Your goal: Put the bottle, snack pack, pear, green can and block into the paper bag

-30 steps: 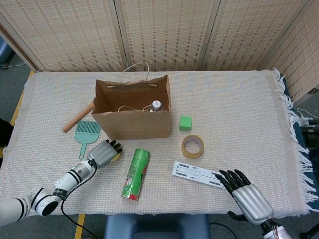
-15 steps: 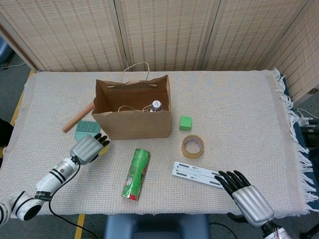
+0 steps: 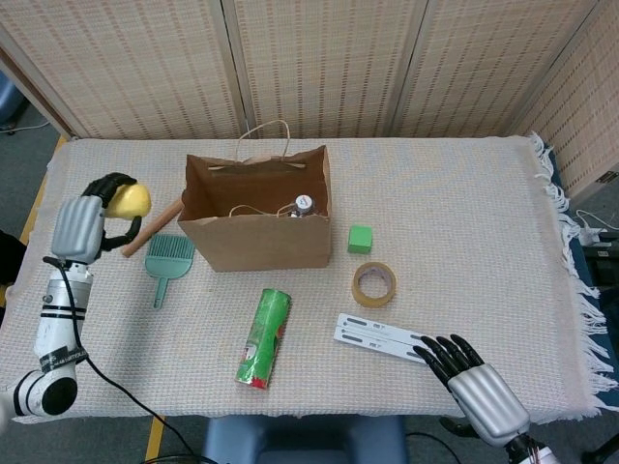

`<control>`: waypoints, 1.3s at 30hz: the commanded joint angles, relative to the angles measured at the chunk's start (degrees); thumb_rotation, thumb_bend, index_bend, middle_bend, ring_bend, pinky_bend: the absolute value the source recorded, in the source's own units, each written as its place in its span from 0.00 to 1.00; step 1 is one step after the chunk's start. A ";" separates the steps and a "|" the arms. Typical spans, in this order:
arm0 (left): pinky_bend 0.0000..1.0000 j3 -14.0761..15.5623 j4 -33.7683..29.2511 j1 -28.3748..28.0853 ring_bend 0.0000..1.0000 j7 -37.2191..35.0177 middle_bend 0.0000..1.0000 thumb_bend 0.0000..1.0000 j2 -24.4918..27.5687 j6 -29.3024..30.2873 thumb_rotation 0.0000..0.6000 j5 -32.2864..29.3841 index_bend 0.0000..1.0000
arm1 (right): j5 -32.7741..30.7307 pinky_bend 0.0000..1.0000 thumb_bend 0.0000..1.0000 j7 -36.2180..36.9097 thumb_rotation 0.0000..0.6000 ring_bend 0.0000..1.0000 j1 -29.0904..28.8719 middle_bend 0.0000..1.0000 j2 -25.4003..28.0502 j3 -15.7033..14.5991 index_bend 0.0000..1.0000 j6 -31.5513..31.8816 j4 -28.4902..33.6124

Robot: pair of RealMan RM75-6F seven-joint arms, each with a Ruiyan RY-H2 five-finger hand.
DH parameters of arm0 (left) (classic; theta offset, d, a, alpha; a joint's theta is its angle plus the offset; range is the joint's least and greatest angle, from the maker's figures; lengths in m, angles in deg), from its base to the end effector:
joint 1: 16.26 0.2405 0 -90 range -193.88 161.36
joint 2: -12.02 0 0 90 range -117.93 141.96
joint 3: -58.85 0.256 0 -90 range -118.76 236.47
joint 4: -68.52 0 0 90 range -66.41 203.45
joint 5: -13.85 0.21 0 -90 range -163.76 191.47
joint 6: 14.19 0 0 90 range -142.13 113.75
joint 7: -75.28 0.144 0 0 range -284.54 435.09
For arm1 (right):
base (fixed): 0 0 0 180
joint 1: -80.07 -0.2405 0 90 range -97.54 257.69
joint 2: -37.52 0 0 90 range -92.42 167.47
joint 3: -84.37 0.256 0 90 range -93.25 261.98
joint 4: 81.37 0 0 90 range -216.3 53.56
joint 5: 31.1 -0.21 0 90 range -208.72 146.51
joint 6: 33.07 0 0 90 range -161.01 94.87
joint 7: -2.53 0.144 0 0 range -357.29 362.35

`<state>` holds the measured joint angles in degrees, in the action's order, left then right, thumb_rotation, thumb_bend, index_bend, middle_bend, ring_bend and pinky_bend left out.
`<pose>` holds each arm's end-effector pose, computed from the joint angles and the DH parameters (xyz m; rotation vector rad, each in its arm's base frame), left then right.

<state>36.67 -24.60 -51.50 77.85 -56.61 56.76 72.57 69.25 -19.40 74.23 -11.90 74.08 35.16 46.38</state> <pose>-0.1776 0.3777 0.1707 -1.2395 -0.9339 -1.2859 -0.1860 -0.1144 0.1273 1.9260 -1.0505 0.7686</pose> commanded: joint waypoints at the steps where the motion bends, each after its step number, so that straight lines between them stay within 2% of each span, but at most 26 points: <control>1: 0.80 -6.80 -4.77 -0.79 0.62 -3.03 0.65 0.62 -1.59 3.28 1.00 -5.56 0.65 | -0.05 0.00 0.07 -0.07 1.00 0.00 -0.01 0.00 -0.01 -0.01 0.00 -0.09 -0.04; 5: 0.80 -7.10 -6.54 -3.61 0.62 0.59 0.65 0.62 -2.24 2.22 1.00 -4.83 0.65 | -0.51 0.00 0.07 -0.05 1.00 0.00 -0.14 0.00 -0.03 0.22 0.00 -0.20 0.02; 11: 0.80 -5.32 -6.92 -8.23 0.62 5.87 0.65 0.62 -6.01 0.33 1.00 -2.81 0.66 | -1.57 0.00 0.07 0.34 1.00 0.00 -0.48 0.00 0.18 0.66 0.00 -0.43 0.07; 21: 0.79 -1.89 0.46 -15.58 0.62 12.88 0.64 0.61 -13.49 -2.94 1.00 1.57 0.65 | -3.06 0.00 0.07 1.26 1.00 0.00 -1.11 0.00 0.68 1.30 0.00 -0.83 0.22; 22: 0.77 -1.38 1.25 -15.92 0.59 13.16 0.62 0.61 -13.87 -3.27 1.00 2.28 0.62 | -3.27 0.00 0.07 1.33 1.00 0.00 -1.19 0.00 0.71 1.38 0.00 -0.89 0.20; 24: 0.69 -0.39 2.95 -16.60 0.49 13.56 0.50 0.58 -14.65 -4.44 1.00 2.94 0.53 | -3.80 0.00 0.07 1.46 1.00 0.00 -1.38 0.00 0.76 1.54 0.00 -1.12 0.22; 26: 0.46 -0.15 3.82 -17.11 0.25 14.03 0.25 0.51 -15.14 -5.50 1.00 2.26 0.33 | -4.14 0.00 0.07 1.54 1.00 0.00 -1.54 0.00 0.81 1.64 0.00 -1.31 0.22; 28: 0.31 -0.03 4.35 -17.56 0.08 14.56 0.11 0.46 -15.47 -6.24 1.00 1.69 0.21 | -4.48 0.00 0.07 1.55 1.00 0.00 -1.69 0.00 0.82 1.73 0.00 -1.50 0.18; 29: 0.27 0.00 4.50 -17.67 0.03 14.67 0.06 0.46 -15.56 -6.40 1.00 1.59 0.17 | -4.67 0.00 0.07 1.56 1.00 0.00 -1.76 0.00 0.80 1.77 0.00 -1.60 0.17; 31: 0.23 -0.06 4.61 -17.71 0.00 14.42 0.01 0.45 -15.74 -6.47 1.00 1.40 0.10 | -5.23 0.00 0.07 1.51 1.00 0.00 -1.93 0.00 0.73 1.95 0.00 -1.81 0.15; 34: 0.18 -0.37 4.72 -17.51 0.00 13.68 0.00 0.45 -15.84 -6.16 1.00 1.16 0.04 | -6.01 0.00 0.07 1.29 1.00 0.00 -2.17 0.00 0.59 2.09 0.00 -2.23 0.06; 39: 0.17 -0.91 4.19 -16.93 0.00 12.12 0.00 0.44 -14.86 -5.55 1.00 1.81 0.00 | -6.63 0.00 0.07 0.71 1.00 0.00 -2.34 0.00 0.28 2.20 0.00 -2.45 0.08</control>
<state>35.92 -20.19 -68.59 90.23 -71.70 51.09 74.31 62.65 -18.66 71.90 -11.59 76.27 32.71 46.45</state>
